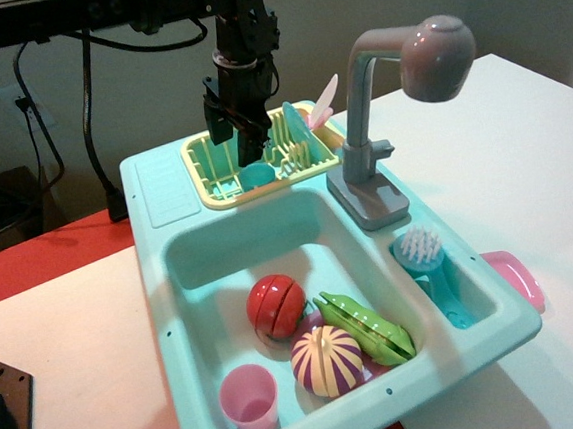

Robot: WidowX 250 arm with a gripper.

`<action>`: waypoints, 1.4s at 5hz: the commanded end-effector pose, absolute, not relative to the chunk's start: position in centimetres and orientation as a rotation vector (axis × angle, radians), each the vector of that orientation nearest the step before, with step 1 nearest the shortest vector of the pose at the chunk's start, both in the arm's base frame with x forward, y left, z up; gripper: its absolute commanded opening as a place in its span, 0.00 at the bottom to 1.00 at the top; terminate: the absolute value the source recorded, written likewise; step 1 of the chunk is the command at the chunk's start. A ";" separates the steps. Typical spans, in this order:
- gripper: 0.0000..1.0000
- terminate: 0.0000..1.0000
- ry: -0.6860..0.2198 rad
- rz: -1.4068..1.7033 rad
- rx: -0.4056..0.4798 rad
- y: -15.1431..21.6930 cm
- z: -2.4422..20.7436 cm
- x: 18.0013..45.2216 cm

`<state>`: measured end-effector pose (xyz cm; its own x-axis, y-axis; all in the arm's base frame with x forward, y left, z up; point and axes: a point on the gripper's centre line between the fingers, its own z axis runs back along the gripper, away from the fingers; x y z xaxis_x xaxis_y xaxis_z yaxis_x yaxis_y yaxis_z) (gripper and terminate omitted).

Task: Put cup from drying rack to sink

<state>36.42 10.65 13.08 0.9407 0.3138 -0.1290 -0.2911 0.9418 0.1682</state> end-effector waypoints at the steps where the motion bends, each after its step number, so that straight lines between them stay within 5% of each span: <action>1: 1.00 0.00 0.155 0.310 0.148 10.7 13.1 36.4; 4: 1.00 0.00 0.180 0.304 0.148 10.6 10.2 35.8; 5: 0.00 0.00 0.178 0.308 0.151 10.7 9.9 35.6; 7: 0.00 0.00 0.171 0.315 0.159 10.7 10.2 35.6</action>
<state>35.57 10.41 9.05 0.9330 0.3048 -0.1915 -0.2728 0.9458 0.1764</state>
